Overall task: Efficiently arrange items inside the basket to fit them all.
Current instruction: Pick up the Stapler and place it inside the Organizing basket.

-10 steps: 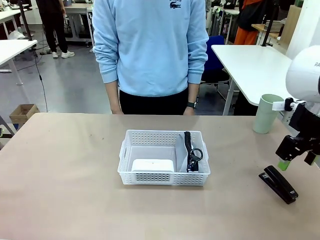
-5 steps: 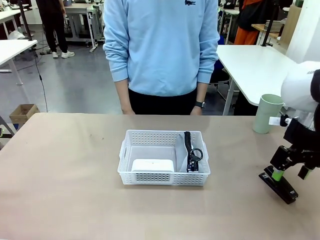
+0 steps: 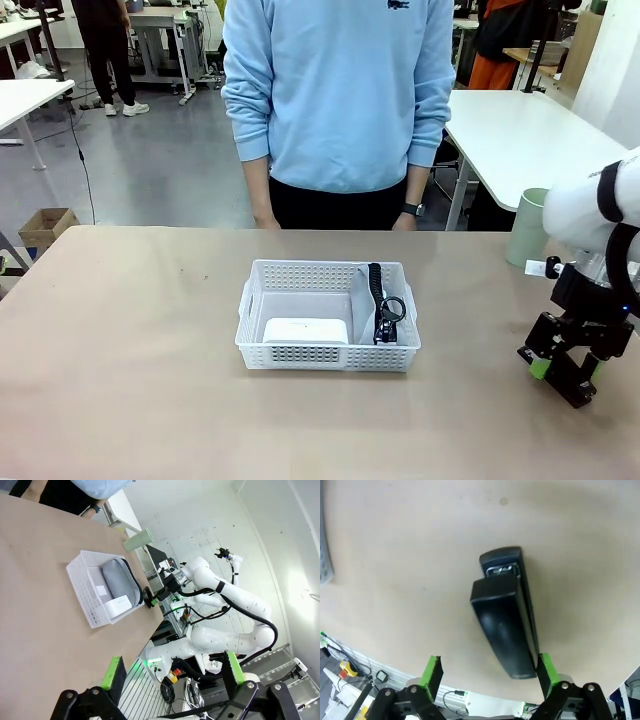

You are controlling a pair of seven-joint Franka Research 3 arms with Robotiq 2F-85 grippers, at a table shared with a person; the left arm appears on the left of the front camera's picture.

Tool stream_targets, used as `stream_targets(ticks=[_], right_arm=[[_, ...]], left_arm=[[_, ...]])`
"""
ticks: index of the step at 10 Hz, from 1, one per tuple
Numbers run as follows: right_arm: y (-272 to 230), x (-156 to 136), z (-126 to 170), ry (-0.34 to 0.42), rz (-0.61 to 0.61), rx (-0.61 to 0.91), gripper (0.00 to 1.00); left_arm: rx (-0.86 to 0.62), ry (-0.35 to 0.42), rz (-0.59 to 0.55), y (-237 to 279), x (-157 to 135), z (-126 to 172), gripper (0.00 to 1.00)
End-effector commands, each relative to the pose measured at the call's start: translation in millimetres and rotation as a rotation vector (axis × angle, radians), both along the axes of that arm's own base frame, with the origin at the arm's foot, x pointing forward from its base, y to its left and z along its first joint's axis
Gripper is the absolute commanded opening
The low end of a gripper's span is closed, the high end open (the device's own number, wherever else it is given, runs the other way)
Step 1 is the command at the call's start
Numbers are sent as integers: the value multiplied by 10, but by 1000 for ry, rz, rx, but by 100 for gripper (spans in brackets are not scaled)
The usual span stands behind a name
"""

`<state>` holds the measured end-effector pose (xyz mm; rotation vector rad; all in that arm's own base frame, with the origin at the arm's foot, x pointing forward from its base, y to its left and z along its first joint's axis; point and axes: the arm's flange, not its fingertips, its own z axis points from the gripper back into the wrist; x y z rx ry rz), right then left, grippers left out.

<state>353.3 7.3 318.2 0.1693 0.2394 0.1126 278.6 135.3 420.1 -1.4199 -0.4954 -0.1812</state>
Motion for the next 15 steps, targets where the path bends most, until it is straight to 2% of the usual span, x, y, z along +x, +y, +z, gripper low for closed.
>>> stream_targets(ticks=[1, 3, 6, 8, 15], right_arm=[[-48, 66, -72, -32, -46, -49, 100], [-71, 78, -82, -101, 7, -83, 100], [-75, 88, -115, -217, 222, -67, 100], [-72, 75, -119, -242, 320, -60, 100], [-14, 58, -160, -164, 381, -40, 100]], left_arm=[[-6, 5, -9, 17, -34, 26, 100], [-6, 5, -9, 17, -34, 26, 100], [-6, 5, -9, 17, -34, 26, 100], [-6, 5, -9, 17, -34, 26, 100], [-6, 5, -9, 17, -34, 26, 100]])
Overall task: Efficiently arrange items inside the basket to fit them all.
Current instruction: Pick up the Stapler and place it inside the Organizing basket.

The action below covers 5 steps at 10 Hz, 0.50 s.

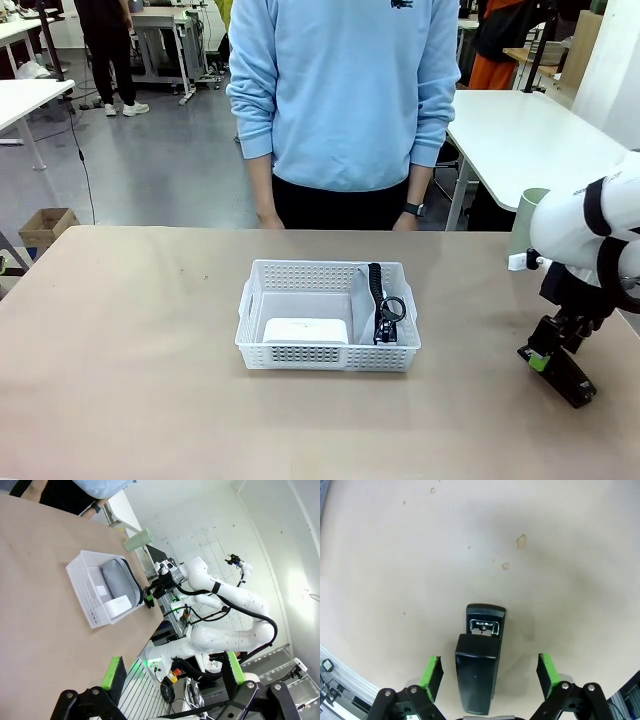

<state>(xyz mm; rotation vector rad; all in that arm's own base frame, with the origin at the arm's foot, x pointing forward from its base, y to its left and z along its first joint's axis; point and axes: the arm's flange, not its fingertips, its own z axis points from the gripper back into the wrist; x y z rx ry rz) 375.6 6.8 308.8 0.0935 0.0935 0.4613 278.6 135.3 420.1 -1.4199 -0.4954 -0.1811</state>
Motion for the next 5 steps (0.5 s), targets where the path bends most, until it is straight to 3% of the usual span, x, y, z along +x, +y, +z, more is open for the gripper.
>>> stream_targets(ticks=[1, 5], right_arm=[[22, -172, -103, 16, 60, -30, 100], [125, -213, -260, 8, 74, -38, 100]], left_arm=[[-6, 5, -9, 16, -34, 26, 100], [-6, 5, -9, 16, -34, 26, 100]])
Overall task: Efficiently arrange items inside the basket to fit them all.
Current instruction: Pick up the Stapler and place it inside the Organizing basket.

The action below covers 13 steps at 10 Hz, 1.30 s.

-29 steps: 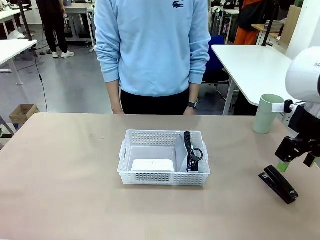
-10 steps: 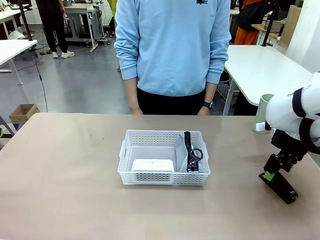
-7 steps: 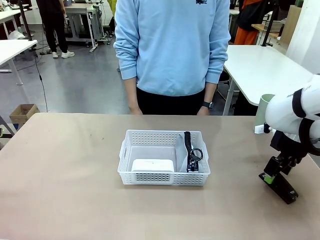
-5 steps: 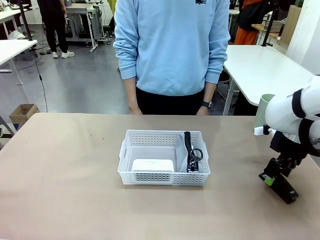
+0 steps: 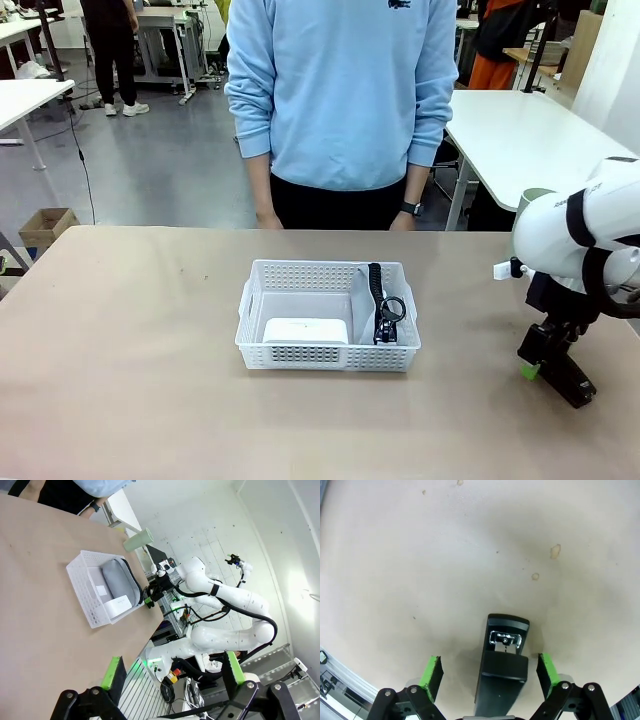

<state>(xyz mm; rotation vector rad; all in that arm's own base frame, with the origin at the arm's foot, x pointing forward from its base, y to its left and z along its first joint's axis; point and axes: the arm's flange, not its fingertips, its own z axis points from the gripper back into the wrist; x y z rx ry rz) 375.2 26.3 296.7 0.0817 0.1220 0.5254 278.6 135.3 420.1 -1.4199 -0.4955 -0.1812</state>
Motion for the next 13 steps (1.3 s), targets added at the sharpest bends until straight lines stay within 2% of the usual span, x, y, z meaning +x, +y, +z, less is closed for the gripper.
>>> stream_targets(ticks=[1, 5, 6, 7, 8, 9, 11, 12, 13], right_arm=[[-77, -210, -144, -9, 3, -28, 100], [-81, -204, -167, -9, -14, -37, 100], [-83, -205, -171, -31, -24, -42, 86], [-85, -201, -172, -31, -33, -62, 41], [-80, -200, -177, -26, -27, -68, 27], [-72, -198, -185, -28, -19, -79, 0], [-64, -196, -202, -26, -21, -93, 0], [-60, -198, -207, -27, -20, -94, 5], [-56, -197, -212, -25, -19, -98, 0]], left_arm=[[-6, 5, -9, 16, -34, 26, 100], [-6, 5, -9, 16, -34, 26, 100], [-6, 5, -9, 16, -34, 26, 100], [-6, 5, -9, 16, -34, 26, 100], [-6, 5, -9, 16, -34, 26, 100], [-6, 5, -9, 16, -34, 26, 100], [-6, 5, -9, 16, -34, 26, 100], [-6, 5, -9, 16, -34, 26, 100], [-6, 5, -9, 16, -34, 26, 100]])
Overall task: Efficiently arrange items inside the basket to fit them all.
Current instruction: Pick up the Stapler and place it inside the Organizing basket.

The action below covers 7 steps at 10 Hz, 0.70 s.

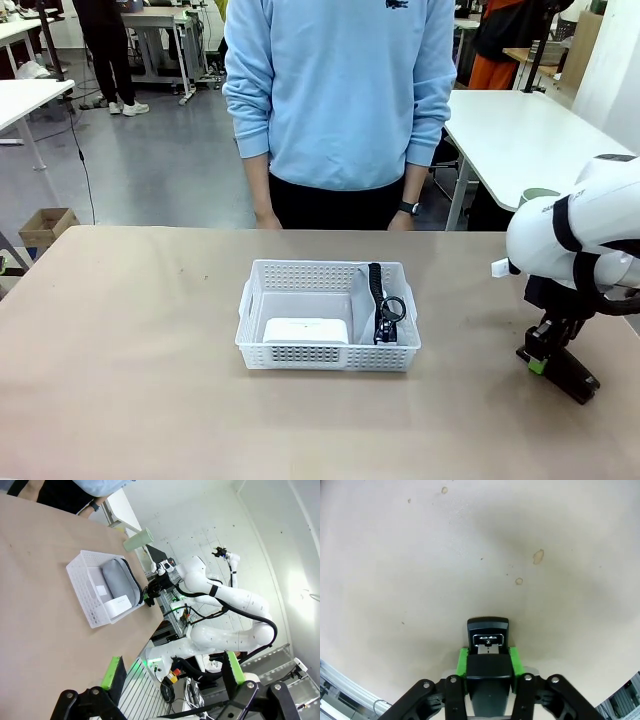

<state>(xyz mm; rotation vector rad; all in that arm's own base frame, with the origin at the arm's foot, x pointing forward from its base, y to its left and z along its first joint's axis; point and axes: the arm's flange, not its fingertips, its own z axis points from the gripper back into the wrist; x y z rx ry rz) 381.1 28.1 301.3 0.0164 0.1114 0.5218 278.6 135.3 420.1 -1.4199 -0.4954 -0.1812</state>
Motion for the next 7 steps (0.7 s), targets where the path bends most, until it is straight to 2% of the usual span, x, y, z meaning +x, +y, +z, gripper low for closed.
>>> stream_targets(ticks=[1, 5, 7], right_arm=[[-72, -252, -256, 4, -18, -39, 0], [-124, -278, -166, 5, -33, -36, 0], [-253, -400, 227, -4, -91, -7, 0]], left_arm=[[-6, 5, -9, 16, -34, 26, 100], [-6, 5, -9, 16, -34, 26, 100], [-6, 5, -9, 16, -34, 26, 100]])
